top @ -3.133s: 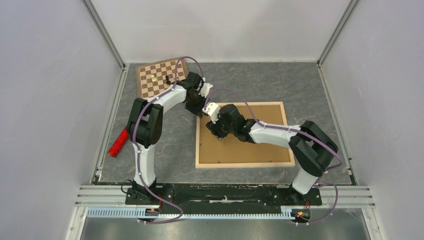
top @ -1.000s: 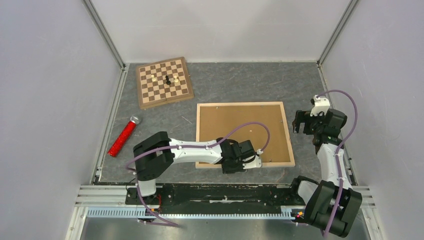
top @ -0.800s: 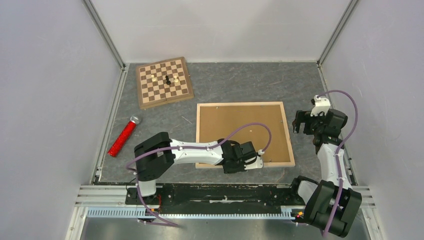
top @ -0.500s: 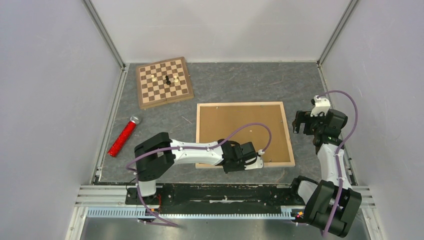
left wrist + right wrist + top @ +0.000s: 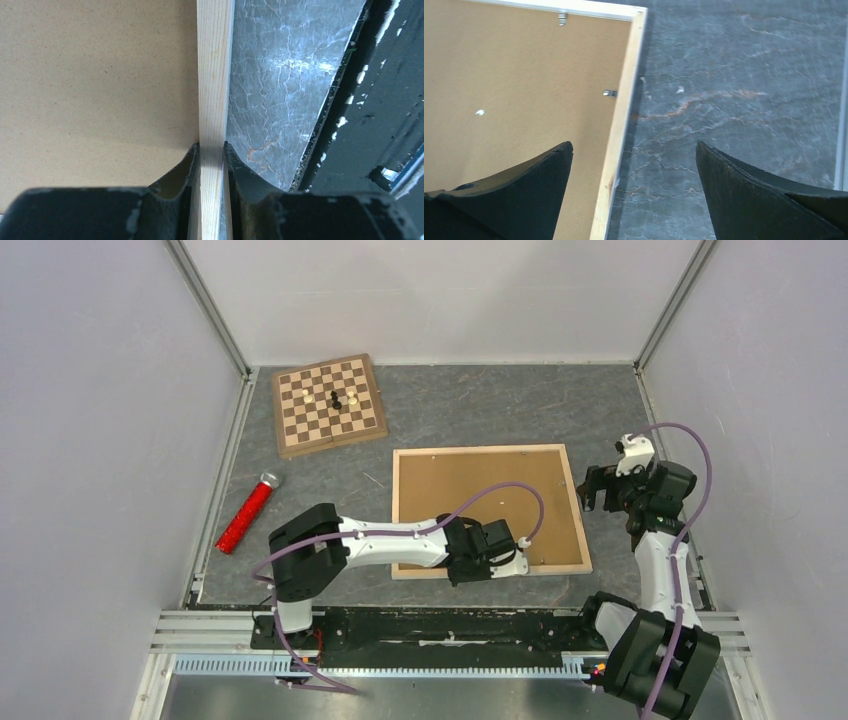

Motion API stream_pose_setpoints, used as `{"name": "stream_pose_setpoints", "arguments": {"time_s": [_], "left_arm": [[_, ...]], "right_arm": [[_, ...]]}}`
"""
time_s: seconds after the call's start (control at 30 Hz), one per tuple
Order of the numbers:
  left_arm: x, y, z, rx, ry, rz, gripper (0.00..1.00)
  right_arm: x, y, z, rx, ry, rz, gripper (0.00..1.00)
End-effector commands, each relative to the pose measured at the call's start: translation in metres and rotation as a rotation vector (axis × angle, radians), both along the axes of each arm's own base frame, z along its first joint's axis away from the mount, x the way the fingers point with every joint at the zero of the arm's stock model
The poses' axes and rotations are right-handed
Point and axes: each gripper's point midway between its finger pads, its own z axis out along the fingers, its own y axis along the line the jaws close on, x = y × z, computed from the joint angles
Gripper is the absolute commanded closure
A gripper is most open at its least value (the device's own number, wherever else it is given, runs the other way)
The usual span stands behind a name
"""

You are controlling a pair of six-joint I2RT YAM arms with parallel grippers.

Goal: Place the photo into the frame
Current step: Turn over the photo frame at the center of the board.

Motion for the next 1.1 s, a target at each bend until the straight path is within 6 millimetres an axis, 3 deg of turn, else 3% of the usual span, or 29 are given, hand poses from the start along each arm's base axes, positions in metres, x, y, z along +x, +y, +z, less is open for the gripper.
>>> {"name": "stream_pose_setpoints", "arguments": {"time_s": [0.0, 0.3, 0.67, 0.8, 1.07], "left_arm": [[0.006, -0.016, 0.032, -0.079, 0.041, 0.025, 0.98], [0.021, -0.019, 0.07, -0.126, 0.124, 0.021, 0.98], [0.041, -0.034, 0.073, -0.116, 0.2, 0.034, 0.98], [0.046, -0.038, 0.075, -0.132, 0.217, 0.043, 0.98], [0.047, -0.037, 0.081, -0.142, 0.221, 0.057, 0.98]], "right_arm": [[-0.001, 0.025, 0.031, -0.044, -0.107, 0.216, 0.04], [-0.041, 0.051, 0.049, -0.287, -0.149, 0.561, 0.07], [-0.1, 0.069, 0.063, -0.558, -0.173, 0.817, 0.07], [-0.112, 0.071, 0.053, -0.62, -0.176, 0.868, 0.06], [-0.121, 0.072, 0.011, -0.678, -0.161, 0.96, 0.07]]}}
